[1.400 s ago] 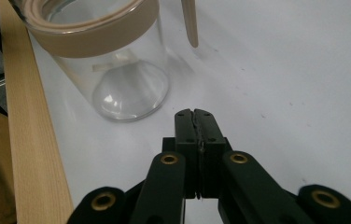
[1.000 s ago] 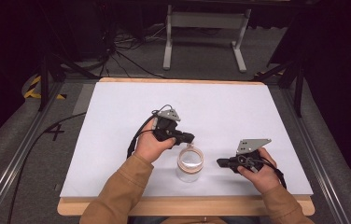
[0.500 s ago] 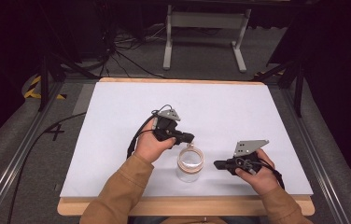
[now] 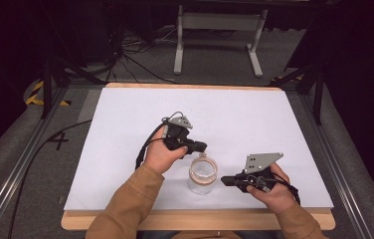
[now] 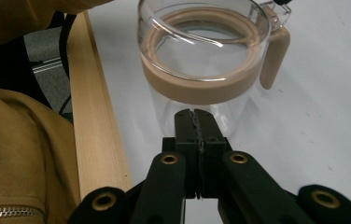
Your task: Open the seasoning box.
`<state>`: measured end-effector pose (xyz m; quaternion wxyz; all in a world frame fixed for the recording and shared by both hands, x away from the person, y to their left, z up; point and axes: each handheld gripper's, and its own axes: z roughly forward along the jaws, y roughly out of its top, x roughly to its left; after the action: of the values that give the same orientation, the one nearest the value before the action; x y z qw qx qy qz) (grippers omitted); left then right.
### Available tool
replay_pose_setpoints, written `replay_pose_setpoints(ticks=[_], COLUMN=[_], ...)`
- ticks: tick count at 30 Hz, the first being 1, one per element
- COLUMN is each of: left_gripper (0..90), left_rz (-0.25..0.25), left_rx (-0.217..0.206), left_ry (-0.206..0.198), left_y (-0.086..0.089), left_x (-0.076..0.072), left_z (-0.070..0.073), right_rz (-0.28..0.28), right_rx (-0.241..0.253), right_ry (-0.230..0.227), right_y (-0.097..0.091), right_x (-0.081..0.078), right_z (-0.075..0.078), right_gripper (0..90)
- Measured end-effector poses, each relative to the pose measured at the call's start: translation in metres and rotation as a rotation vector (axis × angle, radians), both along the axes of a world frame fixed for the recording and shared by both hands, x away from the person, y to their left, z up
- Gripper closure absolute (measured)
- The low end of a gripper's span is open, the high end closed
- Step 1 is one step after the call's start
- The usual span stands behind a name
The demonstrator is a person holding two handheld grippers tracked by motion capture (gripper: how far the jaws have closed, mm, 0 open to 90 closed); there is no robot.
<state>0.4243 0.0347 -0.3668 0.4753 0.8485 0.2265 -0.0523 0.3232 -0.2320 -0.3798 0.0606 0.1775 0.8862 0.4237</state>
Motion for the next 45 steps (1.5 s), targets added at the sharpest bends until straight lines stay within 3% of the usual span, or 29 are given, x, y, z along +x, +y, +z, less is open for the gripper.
replay_pose_setpoints(ticks=[7, 16, 25, 36, 45], left_gripper=[88.3, 88.6, 87.0, 84.8, 83.5], left_rz=[0.008, 0.004, 0.024, 0.1, 0.168], left_rx=[0.018, 0.015, 0.01, -0.044, -0.065], left_ry=[-0.013, -0.012, -0.025, -0.061, -0.061], left_y=[-0.002, 0.0, 0.003, 0.039, 0.069], left_x=[0.0, 0.0, 0.0, -0.006, -0.014], left_z=[-0.001, 0.0, 0.002, 0.014, 0.02], right_rz=[0.016, -0.011, -0.022, -0.012, -0.019], right_rx=[0.02, 0.101, 0.114, 0.139, 0.186], right_ry=[-0.009, -0.057, -0.062, -0.087, -0.129], right_y=[0.006, 0.019, 0.019, 0.02, 0.02], right_x=[-0.004, -0.006, -0.005, 0.0, 0.006], right_z=[0.004, 0.008, 0.009, 0.014, 0.021], right_gripper=[90.0, 90.0, 90.0, 90.0, 90.0])
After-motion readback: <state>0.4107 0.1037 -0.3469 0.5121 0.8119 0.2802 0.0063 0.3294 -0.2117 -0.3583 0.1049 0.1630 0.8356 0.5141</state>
